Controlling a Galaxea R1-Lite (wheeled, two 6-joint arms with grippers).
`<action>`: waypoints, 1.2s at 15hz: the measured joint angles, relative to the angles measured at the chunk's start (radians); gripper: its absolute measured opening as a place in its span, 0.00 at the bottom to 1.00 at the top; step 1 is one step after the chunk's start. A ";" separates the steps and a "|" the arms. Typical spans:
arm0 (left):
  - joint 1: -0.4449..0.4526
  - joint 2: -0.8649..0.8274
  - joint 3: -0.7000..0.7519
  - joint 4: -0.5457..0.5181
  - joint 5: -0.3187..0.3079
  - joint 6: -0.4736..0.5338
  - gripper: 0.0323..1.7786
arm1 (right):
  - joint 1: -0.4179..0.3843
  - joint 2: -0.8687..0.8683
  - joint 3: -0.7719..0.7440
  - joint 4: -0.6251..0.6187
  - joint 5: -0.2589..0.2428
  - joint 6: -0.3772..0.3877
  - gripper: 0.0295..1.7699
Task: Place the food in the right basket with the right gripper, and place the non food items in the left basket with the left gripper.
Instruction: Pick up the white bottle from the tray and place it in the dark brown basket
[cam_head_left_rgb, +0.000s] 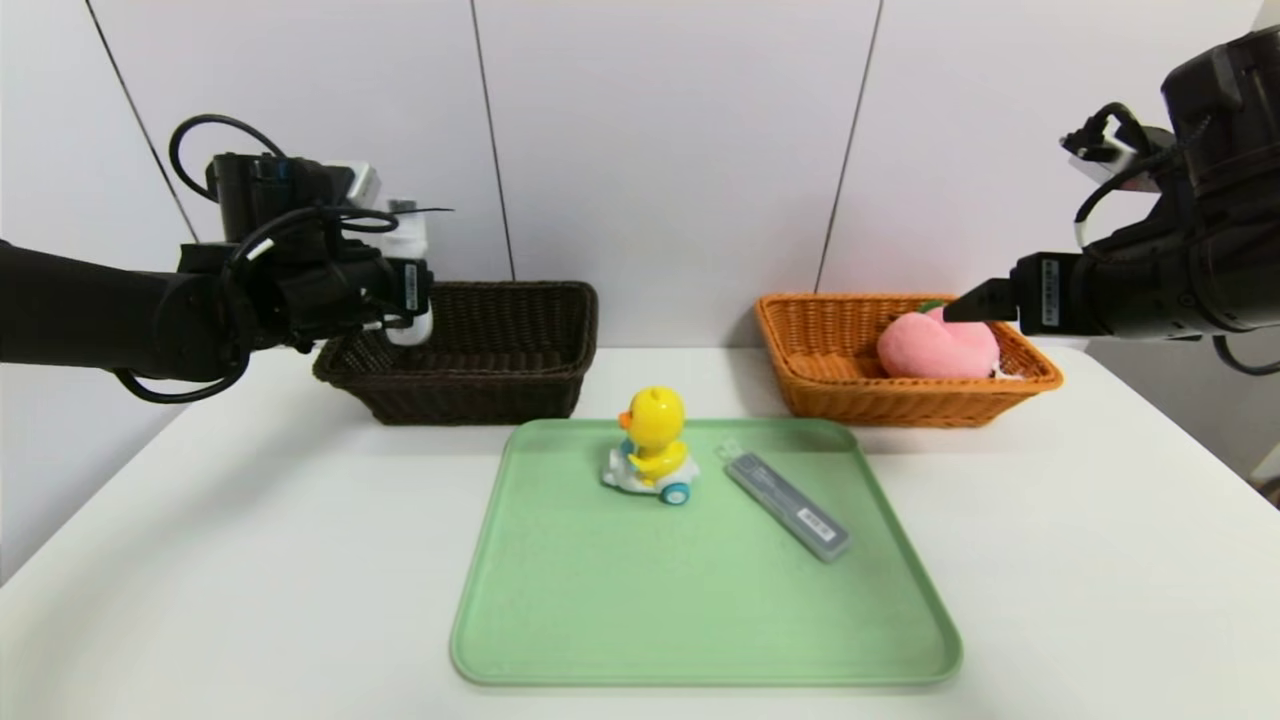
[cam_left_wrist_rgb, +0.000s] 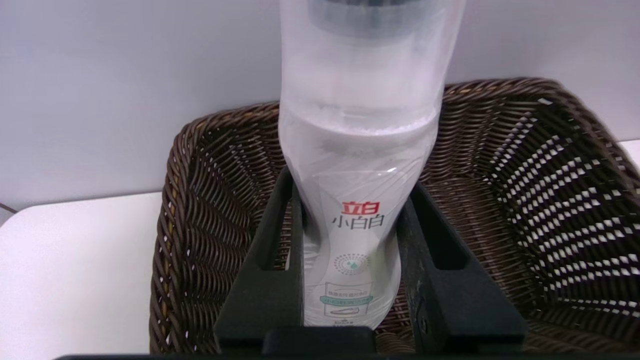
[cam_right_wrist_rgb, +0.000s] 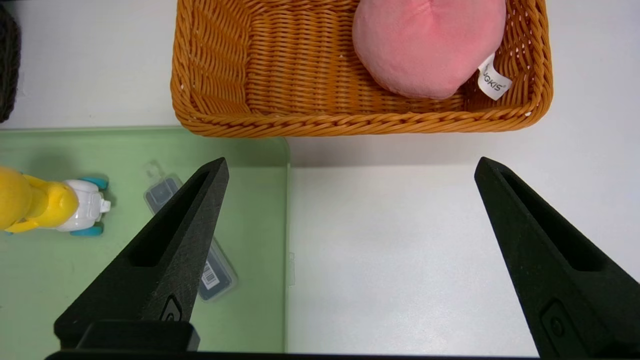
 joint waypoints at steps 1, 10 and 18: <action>0.008 0.023 -0.007 -0.001 0.000 0.000 0.30 | 0.000 0.003 0.000 0.000 0.000 0.000 0.96; 0.040 0.173 -0.076 -0.004 -0.002 -0.008 0.30 | -0.007 0.009 -0.001 0.000 0.001 -0.002 0.96; 0.040 0.197 -0.079 -0.009 -0.001 -0.007 0.51 | -0.007 0.010 0.001 0.000 0.001 -0.001 0.96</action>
